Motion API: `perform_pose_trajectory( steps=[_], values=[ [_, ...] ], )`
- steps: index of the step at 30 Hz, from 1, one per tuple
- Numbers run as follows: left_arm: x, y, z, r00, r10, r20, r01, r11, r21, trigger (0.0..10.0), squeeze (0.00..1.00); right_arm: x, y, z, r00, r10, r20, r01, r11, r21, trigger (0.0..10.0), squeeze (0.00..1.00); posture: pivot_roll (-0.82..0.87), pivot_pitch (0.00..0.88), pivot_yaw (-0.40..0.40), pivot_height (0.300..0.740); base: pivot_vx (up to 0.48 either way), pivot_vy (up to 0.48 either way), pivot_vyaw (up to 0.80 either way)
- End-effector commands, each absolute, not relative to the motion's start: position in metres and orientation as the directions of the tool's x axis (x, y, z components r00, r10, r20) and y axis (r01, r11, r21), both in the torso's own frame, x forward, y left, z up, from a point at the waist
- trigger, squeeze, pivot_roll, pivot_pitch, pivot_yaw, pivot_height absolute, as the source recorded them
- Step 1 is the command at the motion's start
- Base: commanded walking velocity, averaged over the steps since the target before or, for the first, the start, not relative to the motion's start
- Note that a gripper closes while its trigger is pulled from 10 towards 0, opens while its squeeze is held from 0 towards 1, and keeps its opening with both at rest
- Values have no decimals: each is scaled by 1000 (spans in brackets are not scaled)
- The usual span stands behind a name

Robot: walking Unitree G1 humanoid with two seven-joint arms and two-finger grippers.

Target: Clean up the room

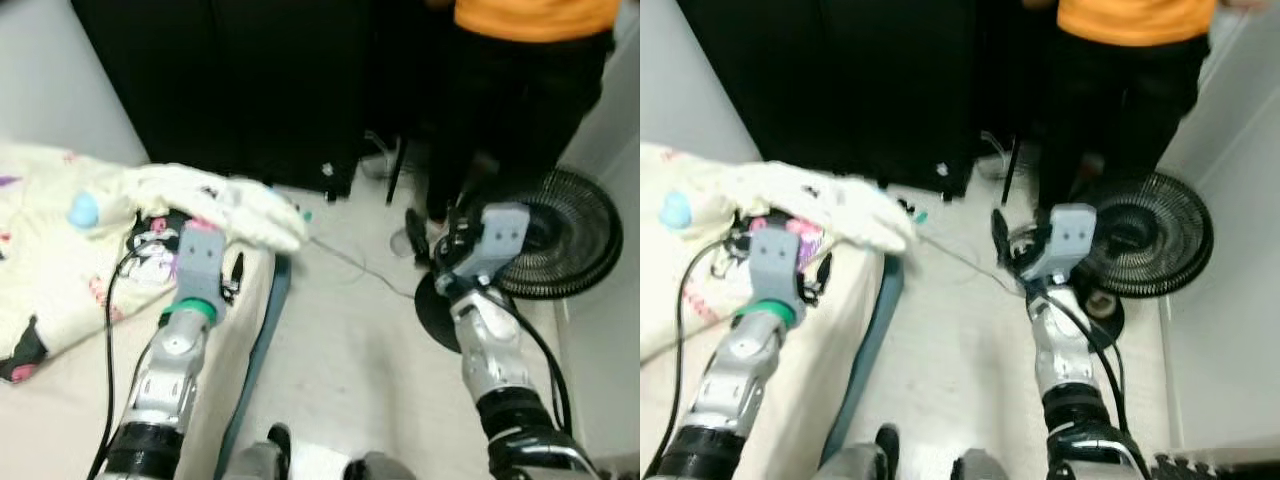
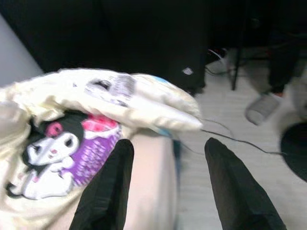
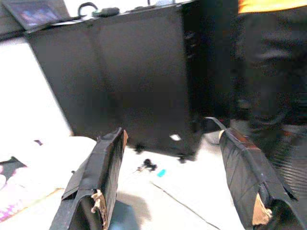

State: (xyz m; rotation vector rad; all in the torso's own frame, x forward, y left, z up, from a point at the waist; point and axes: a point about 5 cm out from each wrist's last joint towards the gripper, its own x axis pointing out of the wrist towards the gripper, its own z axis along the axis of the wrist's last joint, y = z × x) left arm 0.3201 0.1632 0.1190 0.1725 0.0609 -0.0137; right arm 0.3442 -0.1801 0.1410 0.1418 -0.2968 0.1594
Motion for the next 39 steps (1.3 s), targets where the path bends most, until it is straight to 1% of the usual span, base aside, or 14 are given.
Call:
perform_pose_trajectory(
  steps=[1,22,24,30,39],
  values=[
    [318,168,113,996,9,-86,7,983,182,10000,0,344,-178,140,943,134,304,-179,976,125,10000,0,102,126,39,740,-356,0,0],
    [318,168,110,996,11,-91,6,983,185,10000,0,342,-176,138,943,140,300,-186,974,128,10000,0,102,113,38,740,-359,0,0],
    [319,168,111,996,11,-89,6,983,185,10000,0,343,-177,138,943,140,303,-186,974,127,10000,0,102,111,37,740,-292,0,-431],
    [320,168,112,996,10,-84,6,983,184,10000,0,345,-177,141,942,142,304,-187,974,124,10000,0,105,101,37,740,0,0,-402],
    [322,166,112,997,-6,-83,21,982,187,10000,0,347,-178,139,950,122,288,-164,978,126,10000,0,105,86,41,740,0,0,0]
  ],
)
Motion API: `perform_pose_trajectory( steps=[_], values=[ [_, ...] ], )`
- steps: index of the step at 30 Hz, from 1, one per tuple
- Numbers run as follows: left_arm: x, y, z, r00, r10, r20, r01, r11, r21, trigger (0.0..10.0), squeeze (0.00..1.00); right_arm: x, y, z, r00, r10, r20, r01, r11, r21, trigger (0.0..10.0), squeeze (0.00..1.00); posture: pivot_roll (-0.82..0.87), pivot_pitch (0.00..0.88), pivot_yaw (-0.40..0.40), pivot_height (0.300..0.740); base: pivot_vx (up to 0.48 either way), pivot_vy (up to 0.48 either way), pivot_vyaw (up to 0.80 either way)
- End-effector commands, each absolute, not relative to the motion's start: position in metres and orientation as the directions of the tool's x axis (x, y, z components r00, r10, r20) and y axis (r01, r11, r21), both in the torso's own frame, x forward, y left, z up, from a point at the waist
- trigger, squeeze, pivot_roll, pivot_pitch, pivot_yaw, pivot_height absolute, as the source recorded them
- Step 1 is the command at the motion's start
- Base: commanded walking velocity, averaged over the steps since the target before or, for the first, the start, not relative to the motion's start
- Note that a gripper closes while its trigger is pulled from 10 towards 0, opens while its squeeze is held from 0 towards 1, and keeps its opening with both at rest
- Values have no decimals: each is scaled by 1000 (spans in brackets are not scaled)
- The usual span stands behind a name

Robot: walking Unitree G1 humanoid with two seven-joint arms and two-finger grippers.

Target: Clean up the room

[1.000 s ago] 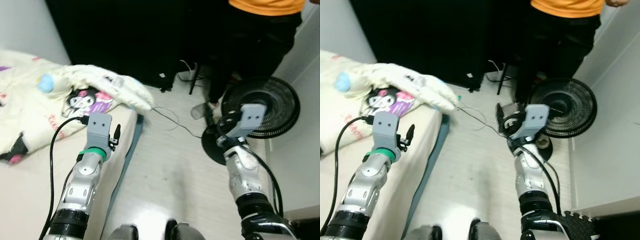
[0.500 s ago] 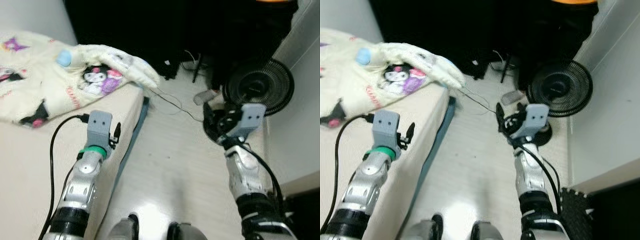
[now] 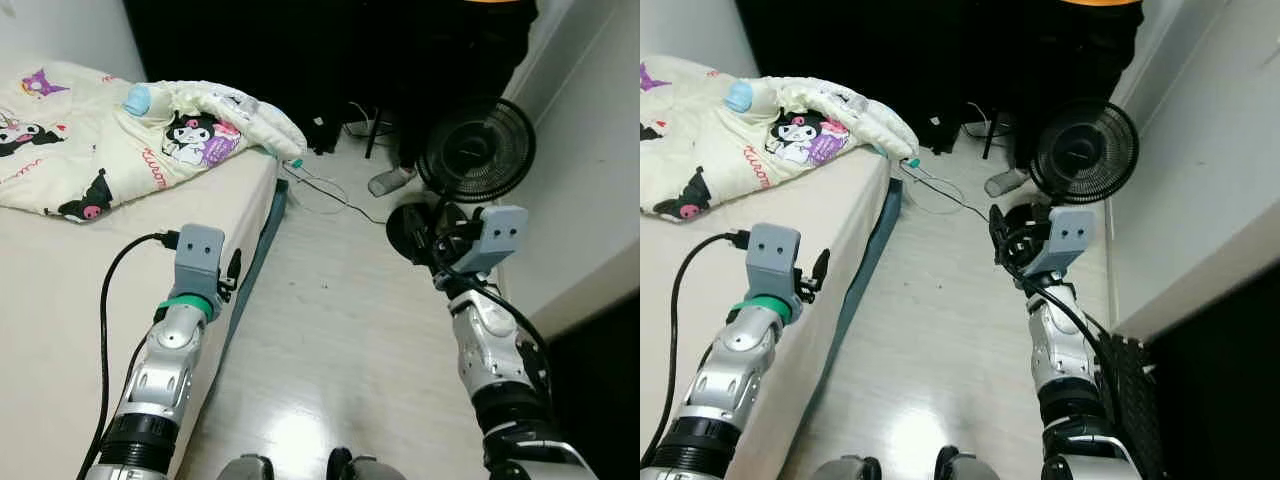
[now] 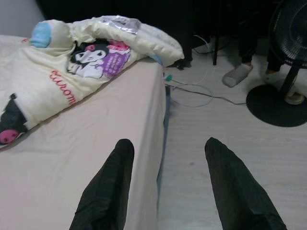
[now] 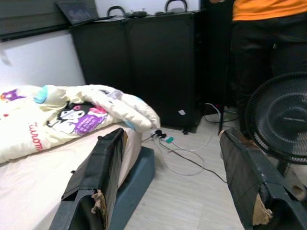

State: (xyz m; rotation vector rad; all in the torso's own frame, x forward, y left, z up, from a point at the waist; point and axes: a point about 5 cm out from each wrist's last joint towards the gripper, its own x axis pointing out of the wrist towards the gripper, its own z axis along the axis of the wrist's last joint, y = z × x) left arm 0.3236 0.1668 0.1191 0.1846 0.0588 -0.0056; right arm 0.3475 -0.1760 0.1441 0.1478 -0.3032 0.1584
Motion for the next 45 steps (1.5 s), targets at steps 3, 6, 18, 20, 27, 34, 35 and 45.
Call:
perform_pose_trajectory(
  steps=[3,6,18,20,27,34,35,45],
  values=[
    [322,165,112,996,-17,-87,32,984,178,10000,0,347,-178,136,954,122,274,-163,978,133,10000,0,105,83,42,740,0,0,0],
    [322,164,111,995,-24,-93,39,985,168,10000,0,345,-177,128,964,120,239,-159,975,154,10000,0,105,78,39,740,0,0,0],
    [310,164,78,972,-65,-227,106,979,175,10000,0,299,-171,31,977,149,-151,-126,981,150,10000,0,93,51,33,740,0,0,0],
    [308,165,71,966,-67,-251,114,978,178,10000,0,290,-169,19,968,153,-200,-126,982,143,10000,0,90,47,34,740,0,0,0],
    [281,182,13,896,-2,-444,129,958,254,10000,0,253,-162,-23,915,136,-381,-89,986,138,10000,0,68,31,26,740,0,0,0],
    [249,203,-26,798,57,-599,123,959,255,10000,0,228,-170,-47,854,84,-514,-40,995,97,10000,0,48,5,16,740,0,0,0],
    [249,203,-26,798,57,-599,123,959,255,10000,0,228,-170,-47,854,84,-514,-40,995,97,10000,0,48,5,16,740,0,0,0],
    [233,206,-46,739,69,-670,130,961,243,10000,0,225,-161,-51,835,113,-538,-76,993,92,10000,0,63,8,-2,740,0,0,0]
  ],
)
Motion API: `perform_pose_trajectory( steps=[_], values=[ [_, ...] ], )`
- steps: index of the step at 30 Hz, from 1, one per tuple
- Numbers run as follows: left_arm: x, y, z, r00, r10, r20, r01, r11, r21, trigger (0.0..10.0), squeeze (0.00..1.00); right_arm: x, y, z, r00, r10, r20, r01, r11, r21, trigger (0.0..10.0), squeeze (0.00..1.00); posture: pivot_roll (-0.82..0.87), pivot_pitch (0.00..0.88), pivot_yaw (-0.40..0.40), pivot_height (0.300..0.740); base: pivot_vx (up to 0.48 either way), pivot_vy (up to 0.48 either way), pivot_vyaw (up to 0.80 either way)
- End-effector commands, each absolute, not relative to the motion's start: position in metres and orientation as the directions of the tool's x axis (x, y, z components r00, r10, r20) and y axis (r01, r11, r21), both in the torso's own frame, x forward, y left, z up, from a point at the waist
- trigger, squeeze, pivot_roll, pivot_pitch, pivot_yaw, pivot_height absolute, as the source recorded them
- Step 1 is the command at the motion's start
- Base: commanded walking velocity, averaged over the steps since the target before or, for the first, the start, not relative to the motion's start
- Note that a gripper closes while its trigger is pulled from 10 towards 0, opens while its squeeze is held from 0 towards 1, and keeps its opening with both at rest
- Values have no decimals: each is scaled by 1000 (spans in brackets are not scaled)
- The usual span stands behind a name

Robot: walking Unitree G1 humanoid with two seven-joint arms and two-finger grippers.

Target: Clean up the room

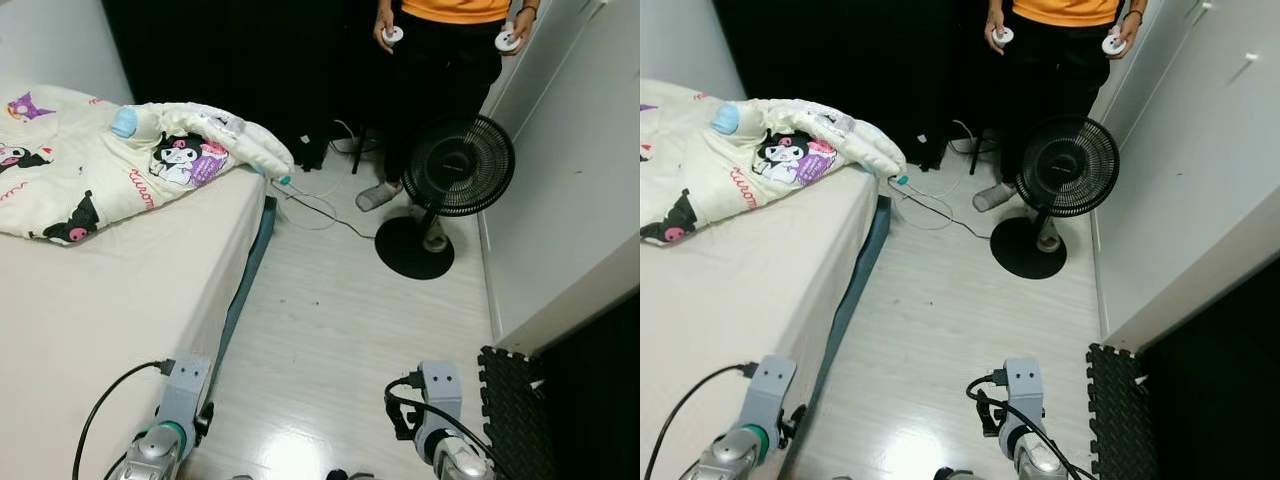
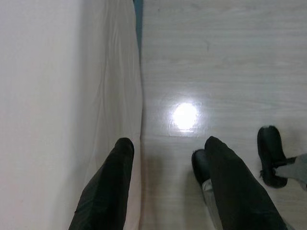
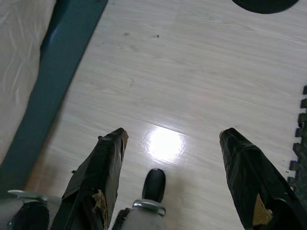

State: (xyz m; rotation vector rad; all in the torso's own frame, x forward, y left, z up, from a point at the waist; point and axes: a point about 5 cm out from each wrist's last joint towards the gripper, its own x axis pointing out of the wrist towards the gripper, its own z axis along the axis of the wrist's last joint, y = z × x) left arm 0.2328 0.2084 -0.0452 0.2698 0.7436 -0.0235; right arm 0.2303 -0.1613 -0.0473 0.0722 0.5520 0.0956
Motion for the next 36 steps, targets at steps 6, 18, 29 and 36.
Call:
perform_pose_trajectory(
  steps=[6,18,29,36],
  values=[
    [234,204,-46,742,58,-668,157,953,258,10000,0,224,-160,-52,832,111,-543,-73,993,90,10000,0,62,14,2,740,0,0,0],
    [233,201,-48,741,46,-669,175,950,259,10000,0,218,-164,-56,822,94,-561,-61,995,77,10000,0,60,21,0,740,0,0,0],
    [231,201,-51,732,49,-679,175,950,257,10000,0,216,-163,-58,809,93,-580,-69,996,63,10000,0,63,20,1,740,0,0,0],
    [231,201,-51,732,49,-680,177,950,258,10000,0,214,-163,-60,806,93,-585,-68,996,65,10000,0,63,19,3,740,0,0,-486]
  ],
)
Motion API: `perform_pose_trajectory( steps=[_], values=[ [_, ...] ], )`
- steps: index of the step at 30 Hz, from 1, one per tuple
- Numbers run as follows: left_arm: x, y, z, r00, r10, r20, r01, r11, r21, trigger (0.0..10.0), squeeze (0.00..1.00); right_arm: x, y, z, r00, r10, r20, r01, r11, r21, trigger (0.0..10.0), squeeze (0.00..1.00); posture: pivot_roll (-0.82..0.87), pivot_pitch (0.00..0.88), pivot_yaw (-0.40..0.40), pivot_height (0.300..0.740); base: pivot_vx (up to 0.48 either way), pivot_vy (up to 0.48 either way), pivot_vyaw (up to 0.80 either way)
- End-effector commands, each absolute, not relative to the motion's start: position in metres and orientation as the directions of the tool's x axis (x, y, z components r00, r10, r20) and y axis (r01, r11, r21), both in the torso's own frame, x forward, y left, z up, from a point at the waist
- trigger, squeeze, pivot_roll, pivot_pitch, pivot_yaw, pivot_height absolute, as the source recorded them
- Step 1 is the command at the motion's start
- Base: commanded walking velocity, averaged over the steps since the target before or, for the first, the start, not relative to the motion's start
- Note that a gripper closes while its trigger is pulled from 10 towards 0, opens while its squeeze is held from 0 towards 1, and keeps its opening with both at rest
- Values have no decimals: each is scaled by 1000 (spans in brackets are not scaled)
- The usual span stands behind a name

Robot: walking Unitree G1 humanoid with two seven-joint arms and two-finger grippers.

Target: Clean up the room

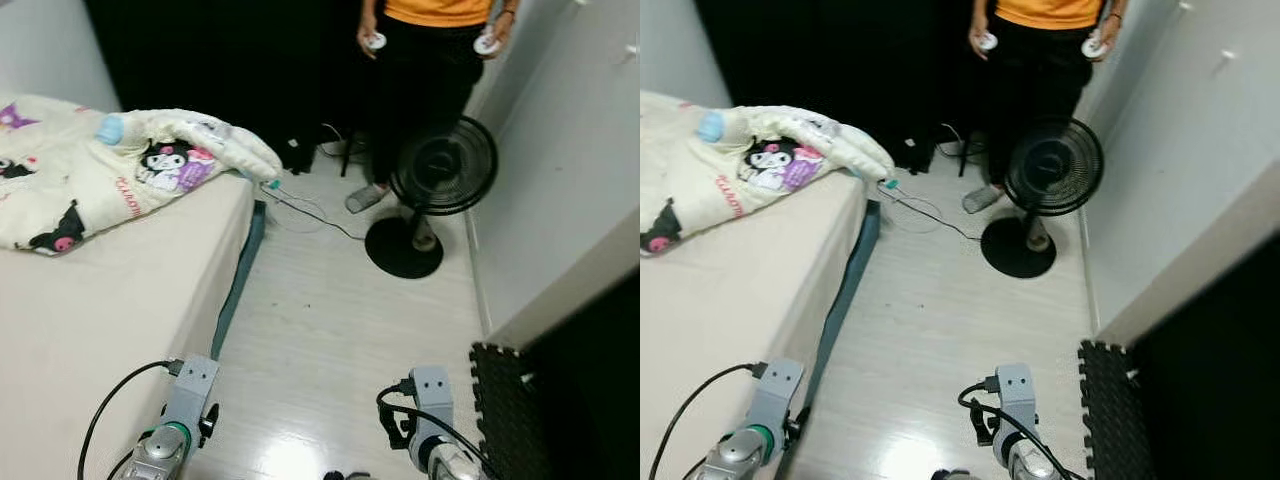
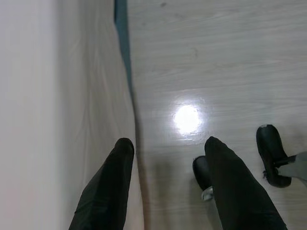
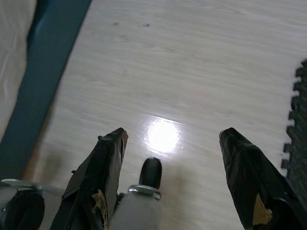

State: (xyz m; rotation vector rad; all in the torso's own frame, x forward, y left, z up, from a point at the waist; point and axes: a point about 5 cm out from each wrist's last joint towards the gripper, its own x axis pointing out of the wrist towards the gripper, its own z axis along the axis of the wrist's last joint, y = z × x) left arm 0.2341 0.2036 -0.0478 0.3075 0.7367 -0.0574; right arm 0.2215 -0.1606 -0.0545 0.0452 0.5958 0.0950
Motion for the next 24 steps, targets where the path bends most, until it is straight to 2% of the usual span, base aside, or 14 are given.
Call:
perform_pose_trajectory(
  steps=[1,5,15,24],
  values=[
    [232,201,-51,732,48,-679,179,949,260,10000,0,214,-163,-60,805,93,-586,-66,996,68,10000,0,62,19,4,740,0,0,-800],
    [232,201,-50,734,47,-678,182,948,262,10000,0,214,-163,-60,805,92,-586,-66,996,66,10000,0,63,18,4,740,0,0,-789],
    [233,200,-50,736,46,-675,187,945,269,10000,0,217,-161,-57,812,117,-572,-100,993,62,10000,0,66,11,4,740,0,0,0],
    [233,200,-50,735,44,-677,192,943,271,10000,0,218,-155,-57,802,163,-574,-158,986,59,10000,0,67,6,2,740,0,0,712]
  ],
)
